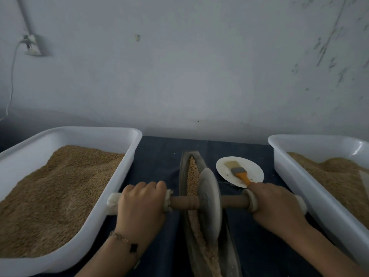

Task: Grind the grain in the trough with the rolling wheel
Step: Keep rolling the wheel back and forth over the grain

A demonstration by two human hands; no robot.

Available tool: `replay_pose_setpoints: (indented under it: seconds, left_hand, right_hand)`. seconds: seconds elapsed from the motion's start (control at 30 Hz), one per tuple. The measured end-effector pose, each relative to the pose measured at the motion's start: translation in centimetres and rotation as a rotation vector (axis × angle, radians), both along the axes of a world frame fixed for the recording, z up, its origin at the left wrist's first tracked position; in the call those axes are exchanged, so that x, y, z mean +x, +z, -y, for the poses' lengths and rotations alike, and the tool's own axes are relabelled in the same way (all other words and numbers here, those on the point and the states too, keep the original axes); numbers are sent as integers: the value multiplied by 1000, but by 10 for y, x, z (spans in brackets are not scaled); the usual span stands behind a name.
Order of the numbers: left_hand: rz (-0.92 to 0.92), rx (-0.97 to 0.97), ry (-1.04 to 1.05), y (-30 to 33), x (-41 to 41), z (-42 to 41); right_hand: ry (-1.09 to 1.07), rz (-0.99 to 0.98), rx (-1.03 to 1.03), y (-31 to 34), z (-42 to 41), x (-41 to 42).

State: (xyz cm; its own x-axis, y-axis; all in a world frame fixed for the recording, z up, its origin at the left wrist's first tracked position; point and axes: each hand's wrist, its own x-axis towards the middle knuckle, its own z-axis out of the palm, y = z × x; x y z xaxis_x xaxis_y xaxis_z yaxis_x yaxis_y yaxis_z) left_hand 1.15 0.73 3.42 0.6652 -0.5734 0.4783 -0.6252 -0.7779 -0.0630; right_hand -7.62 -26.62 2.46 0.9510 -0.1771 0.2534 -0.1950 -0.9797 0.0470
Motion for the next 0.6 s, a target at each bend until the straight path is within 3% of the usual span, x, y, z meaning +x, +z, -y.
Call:
replay_pose_setpoints:
  seconds: [0.17,0.43,0.6]
  left_hand:
    - [-24,81,191,3,47,29]
    - [52,118,185,19,89,53]
    - [-27,62,203,3,69,36]
  right_hand:
    - [76,-13,51,2,1,56]
    - [141,109,156,-3,3,105]
    - [163,298,-100,-7,-13,85]
